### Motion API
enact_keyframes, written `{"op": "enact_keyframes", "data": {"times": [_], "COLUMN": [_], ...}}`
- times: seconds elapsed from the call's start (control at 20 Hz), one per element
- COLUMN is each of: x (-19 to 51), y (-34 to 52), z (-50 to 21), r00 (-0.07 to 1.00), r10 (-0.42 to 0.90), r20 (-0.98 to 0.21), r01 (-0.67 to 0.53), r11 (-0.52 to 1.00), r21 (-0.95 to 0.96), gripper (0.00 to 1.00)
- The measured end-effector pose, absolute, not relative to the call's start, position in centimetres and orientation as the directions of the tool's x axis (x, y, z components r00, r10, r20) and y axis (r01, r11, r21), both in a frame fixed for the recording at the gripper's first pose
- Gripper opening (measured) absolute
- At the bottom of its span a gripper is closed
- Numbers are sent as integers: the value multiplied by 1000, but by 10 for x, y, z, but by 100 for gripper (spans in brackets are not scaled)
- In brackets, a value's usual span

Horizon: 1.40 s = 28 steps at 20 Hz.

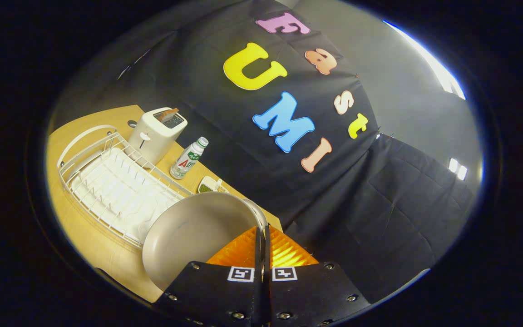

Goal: Take the plate from the dish rack, then take the spoon from the basket and place it into the plate.

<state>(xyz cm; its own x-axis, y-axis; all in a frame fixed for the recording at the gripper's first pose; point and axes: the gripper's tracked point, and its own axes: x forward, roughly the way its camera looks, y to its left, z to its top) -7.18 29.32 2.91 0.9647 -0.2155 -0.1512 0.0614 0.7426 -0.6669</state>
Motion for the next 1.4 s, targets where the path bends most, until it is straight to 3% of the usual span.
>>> {"op": "enact_keyframes", "data": {"times": [0.7,1.4], "x": [-134,-112], "y": [268,207], "z": [-73,-162], "r00": [925,816], "r10": [-158,-270], "r20": [-345,-512], "r01": [-116,-116], "r11": [748,790], "r21": [-654,-603], "gripper": [0,0]}}
